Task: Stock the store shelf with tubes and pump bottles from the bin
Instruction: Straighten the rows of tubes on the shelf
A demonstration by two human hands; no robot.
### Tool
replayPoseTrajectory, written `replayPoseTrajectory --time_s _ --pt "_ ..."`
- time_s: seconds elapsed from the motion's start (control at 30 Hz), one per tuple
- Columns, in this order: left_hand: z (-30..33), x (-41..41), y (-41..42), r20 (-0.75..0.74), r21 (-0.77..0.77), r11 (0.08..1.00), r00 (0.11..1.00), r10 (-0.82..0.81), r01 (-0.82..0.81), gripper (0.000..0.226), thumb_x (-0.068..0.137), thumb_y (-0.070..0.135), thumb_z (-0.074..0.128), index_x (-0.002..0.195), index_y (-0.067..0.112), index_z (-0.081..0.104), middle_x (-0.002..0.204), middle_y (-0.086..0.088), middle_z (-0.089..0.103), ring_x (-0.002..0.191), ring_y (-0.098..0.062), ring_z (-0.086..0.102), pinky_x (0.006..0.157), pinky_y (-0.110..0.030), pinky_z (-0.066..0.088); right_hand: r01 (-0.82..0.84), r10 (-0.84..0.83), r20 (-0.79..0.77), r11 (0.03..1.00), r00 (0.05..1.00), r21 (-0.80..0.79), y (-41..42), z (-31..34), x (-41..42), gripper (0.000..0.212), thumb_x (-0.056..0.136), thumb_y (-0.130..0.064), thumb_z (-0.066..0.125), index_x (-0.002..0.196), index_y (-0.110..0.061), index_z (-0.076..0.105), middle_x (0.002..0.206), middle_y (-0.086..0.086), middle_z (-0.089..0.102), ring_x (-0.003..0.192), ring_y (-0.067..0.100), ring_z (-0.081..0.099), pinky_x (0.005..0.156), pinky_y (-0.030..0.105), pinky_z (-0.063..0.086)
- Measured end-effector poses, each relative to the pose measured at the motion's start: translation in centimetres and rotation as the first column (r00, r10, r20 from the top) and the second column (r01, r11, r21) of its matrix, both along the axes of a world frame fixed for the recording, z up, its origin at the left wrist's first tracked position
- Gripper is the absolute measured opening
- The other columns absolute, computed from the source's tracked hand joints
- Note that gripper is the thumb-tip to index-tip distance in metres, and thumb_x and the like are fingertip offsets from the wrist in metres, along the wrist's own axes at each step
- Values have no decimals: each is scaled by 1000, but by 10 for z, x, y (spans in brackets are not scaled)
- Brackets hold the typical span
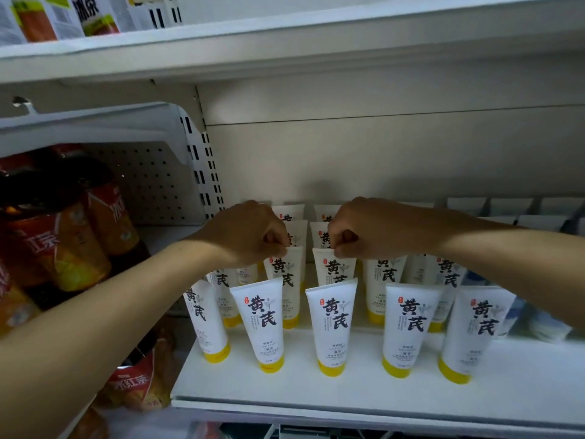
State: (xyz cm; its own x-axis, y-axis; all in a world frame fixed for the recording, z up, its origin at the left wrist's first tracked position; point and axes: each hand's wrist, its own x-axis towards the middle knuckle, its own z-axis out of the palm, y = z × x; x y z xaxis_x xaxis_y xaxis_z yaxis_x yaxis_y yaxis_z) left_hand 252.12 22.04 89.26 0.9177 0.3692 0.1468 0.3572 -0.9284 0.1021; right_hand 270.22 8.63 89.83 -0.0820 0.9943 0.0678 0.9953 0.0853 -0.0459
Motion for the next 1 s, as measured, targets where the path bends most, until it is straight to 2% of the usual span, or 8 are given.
replayPoseTrajectory --time_s 0.33,0.47,0.6,0.83,1.0 --pt "0 3 -5 13 0 1000 1000 -15 15 13 89 32 65 99 30 74 76 27 54 76 5 56 80 -25 52 -4 4 -6 1000 1000 12 1 -1 1 15 91 -26 61 82 -17 69 68 -13 60 58 1 56 56 12 36" --pt "2 7 -4 -15 -6 1000 999 -28 28 11 90 29 66 97 28 74 75 26 56 74 6 58 71 -15 44 -6 6 -5 1000 1000 18 0 -1 1 14 91 -27 62 82 -18 69 66 -15 58 57 -2 55 57 12 36" --pt "2 8 -3 -6 2 999 999 -37 37 11 89 26 67 98 24 75 75 22 58 71 6 59 66 -5 36 -1 1 -9 1000 1000 14 -2 0 1 14 90 -27 62 83 -17 69 65 -15 56 57 -1 54 59 18 42" --pt "2 8 2 -24 -16 998 998 -55 55 10 88 29 69 95 27 75 73 26 58 69 8 59 65 -5 37 11 -11 -29 1000 1000 2 -3 0 1 14 90 -29 63 79 -22 66 61 -17 54 59 -13 53 56 13 34" --pt "3 5 3 -43 -81 996 998 -35 32 8 87 30 69 94 30 73 76 26 63 71 9 61 67 -7 42 7 -6 -39 999 999 31 -4 4 1 13 90 -28 62 84 -20 70 73 -12 64 64 0 60 60 10 40"
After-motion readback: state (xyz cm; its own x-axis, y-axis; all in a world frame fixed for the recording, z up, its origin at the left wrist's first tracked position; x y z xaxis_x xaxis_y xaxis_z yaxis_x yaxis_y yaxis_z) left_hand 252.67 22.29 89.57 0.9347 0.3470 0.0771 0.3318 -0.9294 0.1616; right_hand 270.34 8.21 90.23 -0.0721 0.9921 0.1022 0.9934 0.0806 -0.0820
